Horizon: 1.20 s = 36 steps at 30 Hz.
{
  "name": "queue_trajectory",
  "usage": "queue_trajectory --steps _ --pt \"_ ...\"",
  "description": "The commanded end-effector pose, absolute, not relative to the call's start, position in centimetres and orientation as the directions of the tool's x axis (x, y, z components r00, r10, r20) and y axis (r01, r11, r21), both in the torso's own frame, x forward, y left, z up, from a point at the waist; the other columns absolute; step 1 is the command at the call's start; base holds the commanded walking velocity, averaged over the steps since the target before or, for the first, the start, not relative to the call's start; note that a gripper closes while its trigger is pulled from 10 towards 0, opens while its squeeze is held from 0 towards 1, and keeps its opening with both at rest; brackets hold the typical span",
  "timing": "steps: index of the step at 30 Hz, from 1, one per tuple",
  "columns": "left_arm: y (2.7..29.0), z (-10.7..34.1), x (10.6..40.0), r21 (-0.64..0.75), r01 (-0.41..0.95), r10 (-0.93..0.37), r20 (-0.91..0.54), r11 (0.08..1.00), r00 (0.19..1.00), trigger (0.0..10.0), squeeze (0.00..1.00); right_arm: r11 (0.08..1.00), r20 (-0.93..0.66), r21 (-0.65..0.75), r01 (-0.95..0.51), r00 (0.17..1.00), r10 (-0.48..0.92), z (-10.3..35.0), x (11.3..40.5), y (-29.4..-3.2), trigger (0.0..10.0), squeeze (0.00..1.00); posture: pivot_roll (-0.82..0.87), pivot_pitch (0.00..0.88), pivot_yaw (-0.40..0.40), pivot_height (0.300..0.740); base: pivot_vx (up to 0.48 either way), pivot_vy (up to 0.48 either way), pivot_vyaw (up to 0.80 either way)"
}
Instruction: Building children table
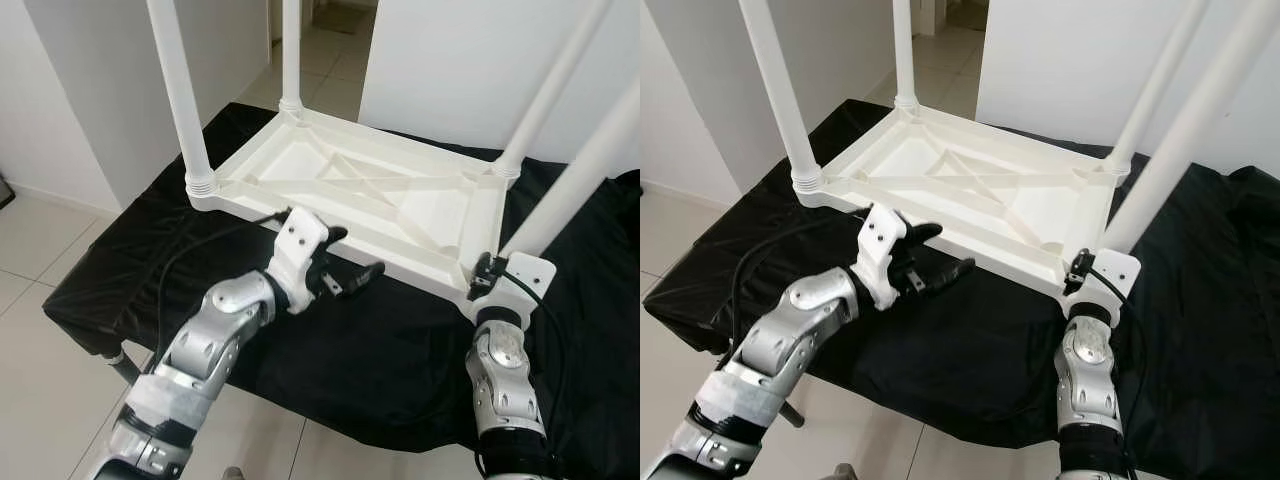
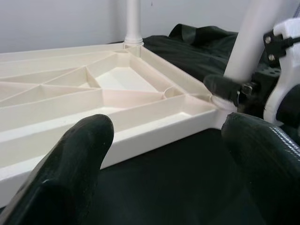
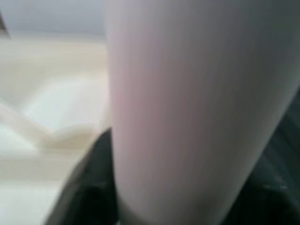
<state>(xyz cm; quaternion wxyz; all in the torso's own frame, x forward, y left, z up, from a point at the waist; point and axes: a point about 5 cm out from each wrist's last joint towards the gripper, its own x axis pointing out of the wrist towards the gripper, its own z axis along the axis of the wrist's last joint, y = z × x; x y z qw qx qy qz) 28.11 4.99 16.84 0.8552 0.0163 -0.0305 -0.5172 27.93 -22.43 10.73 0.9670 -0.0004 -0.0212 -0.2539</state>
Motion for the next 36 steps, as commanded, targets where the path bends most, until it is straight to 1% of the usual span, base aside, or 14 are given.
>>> queue_trajectory --steps 1,4,5,6,7,8,11,14,17,22,26,28,33,36 --pt "4.9 16.6 27.7 0.062 0.859 -0.861 0.035 0.509 0.508 10.0 0.00 0.860 -0.012 0.006 0.510 0.860 -0.510 9.3 27.0 -23.2 10.0 1.00 -0.07 0.000 -0.048 0.740 0.000 0.000 0.00" --pt "4.8 16.3 27.1 0.049 0.884 -0.886 0.022 0.465 0.464 10.0 0.00 0.866 0.021 0.017 0.500 0.865 -0.501 9.7 26.8 -23.0 10.0 1.00 -0.07 0.000 -0.051 0.740 0.000 0.000 0.00" --pt "4.8 15.9 26.3 0.037 0.909 -0.909 0.005 0.416 0.416 10.0 0.00 0.868 0.056 0.011 0.497 0.866 -0.497 10.2 26.6 -22.9 10.0 1.00 -0.07 0.000 -0.053 0.740 0.000 0.000 0.00" --pt "5.0 15.3 25.4 0.020 0.929 -0.928 -0.028 0.371 0.371 10.0 0.00 0.874 0.086 0.009 0.485 0.871 -0.484 10.6 26.1 -22.8 10.0 0.77 -0.07 0.000 -0.054 0.740 0.000 0.000 0.00" --pt "5.0 15.3 25.4 0.020 0.929 -0.928 -0.028 0.371 0.371 10.0 0.00 0.874 0.086 0.009 0.485 0.871 -0.484 10.6 26.1 -22.8 10.0 0.77 -0.07 0.000 -0.054 0.740 0.000 0.000 0.00" --pt "5.4 14.6 24.8 0.004 0.942 -0.940 -0.064 0.336 0.336 10.0 0.00 0.886 0.110 0.005 0.464 0.880 -0.462 10.9 25.6 -22.4 10.0 0.00 -0.07 0.000 -0.056 0.740 0.000 0.000 0.00" --pt "6.5 13.4 23.5 -0.045 0.961 -0.956 -0.125 0.271 0.264 10.0 0.00 0.905 0.134 -0.048 0.423 0.900 -0.414 11.0 24.3 -21.2 10.0 0.00 -0.08 0.000 -0.057 0.740 0.000 0.000 0.00" --pt "6.8 13.3 23.2 -0.059 0.964 -0.959 -0.131 0.259 0.249 10.0 0.00 0.905 0.133 -0.062 0.422 0.902 -0.411 11.0 23.9 -21.0 10.0 0.00 -0.08 0.000 -0.057 0.740 0.000 0.000 0.00" --pt "8.4 13.1 22.1 -0.080 0.968 -0.963 -0.152 0.237 0.223 10.0 0.00 0.919 0.162 -0.105 0.381 0.918 -0.362 11.2 22.5 -20.1 10.0 0.00 -0.09 0.000 -0.048 0.740 0.000 0.000 0.00" --pt "10.0 13.2 22.2 -0.069 0.966 -0.955 -0.185 0.250 0.233 10.0 0.00 0.925 0.174 -0.143 0.352 0.929 -0.327 11.2 21.7 -19.8 10.0 0.00 -0.09 0.000 -0.034 0.740 0.000 0.000 0.00" --pt "14.1 13.3 23.1 -0.028 0.960 -0.918 -0.300 0.280 0.259 10.0 0.00 0.938 0.172 -0.166 0.306 0.945 -0.278 11.1 20.2 -19.8 10.0 0.00 -0.09 0.000 -0.019 0.740 0.000 0.000 0.00" --pt "14.7 13.3 23.3 -0.023 0.959 -0.911 -0.318 0.283 0.262 10.0 0.00 0.940 0.170 -0.167 0.298 0.948 -0.270 11.1 20.0 -19.8 10.0 0.00 -0.09 0.000 -0.019 0.740 0.000 0.000 0.00" --pt "19.7 14.2 26.5 0.030 0.912 -0.836 -0.387 0.410 0.389 10.0 0.00 0.968 0.139 -0.167 0.185 0.977 -0.163 11.1 19.3 -18.7 10.0 0.00 -0.10 0.000 0.014 0.740 0.000 0.000 0.00" --pt "21.3 14.3 27.6 0.052 0.884 -0.798 -0.410 0.464 0.442 10.0 0.00 0.977 0.136 -0.158 0.144 0.983 -0.123 11.2 19.3 -18.2 10.0 0.00 -0.11 0.000 0.019 0.740 0.000 0.000 0.00"
